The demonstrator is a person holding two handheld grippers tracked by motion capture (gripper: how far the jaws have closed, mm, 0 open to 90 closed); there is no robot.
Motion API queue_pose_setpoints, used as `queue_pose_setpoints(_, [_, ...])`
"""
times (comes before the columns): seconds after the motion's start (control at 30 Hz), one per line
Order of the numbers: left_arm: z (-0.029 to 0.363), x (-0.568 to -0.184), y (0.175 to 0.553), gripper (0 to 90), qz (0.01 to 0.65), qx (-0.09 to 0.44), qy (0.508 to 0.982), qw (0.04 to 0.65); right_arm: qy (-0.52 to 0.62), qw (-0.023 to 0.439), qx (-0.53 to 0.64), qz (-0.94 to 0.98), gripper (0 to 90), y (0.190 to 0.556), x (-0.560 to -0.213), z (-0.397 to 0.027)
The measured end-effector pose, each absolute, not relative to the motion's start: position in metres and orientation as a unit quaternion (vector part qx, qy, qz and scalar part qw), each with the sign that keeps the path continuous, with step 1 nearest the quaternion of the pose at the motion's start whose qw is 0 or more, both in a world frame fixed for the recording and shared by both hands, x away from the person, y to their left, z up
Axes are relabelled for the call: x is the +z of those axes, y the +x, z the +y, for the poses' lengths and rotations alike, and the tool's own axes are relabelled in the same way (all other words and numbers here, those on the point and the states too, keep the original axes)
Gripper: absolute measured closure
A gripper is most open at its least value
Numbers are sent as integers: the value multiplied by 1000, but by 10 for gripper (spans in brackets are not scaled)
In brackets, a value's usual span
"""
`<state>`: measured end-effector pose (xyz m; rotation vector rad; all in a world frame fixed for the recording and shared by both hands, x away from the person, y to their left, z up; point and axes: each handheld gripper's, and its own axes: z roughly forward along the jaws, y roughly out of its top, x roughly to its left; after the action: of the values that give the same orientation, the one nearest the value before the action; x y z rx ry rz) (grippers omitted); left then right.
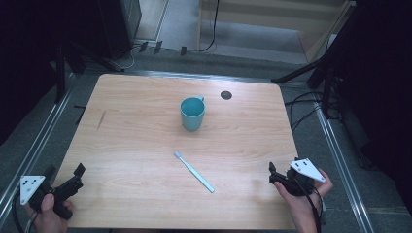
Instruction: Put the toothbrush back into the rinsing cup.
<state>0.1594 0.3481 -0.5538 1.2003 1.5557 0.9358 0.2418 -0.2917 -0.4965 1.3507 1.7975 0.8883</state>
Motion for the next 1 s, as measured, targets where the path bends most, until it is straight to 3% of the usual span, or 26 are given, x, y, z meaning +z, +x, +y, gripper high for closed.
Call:
queue_pose_setpoints(0.2, [348, -554, 159, 64, 634, 380, 487, 465, 509, 356, 272, 735, 133, 257, -489, -268])
queue_pose_setpoints(0.63, [349, -554, 160, 64, 635, 379, 487, 465, 452, 297, 211, 814, 137, 289, -479, -201])
queue_pose_setpoints(0.9, [349, -554, 160, 64, 635, 378, 487, 466, 423, 277, 192, 841, 224, 299, -476, -166])
queue_pose_setpoints(1.0, [349, -554, 160, 64, 635, 378, 487, 466, 414, 248, 194, 854, 312, 303, -474, -154])
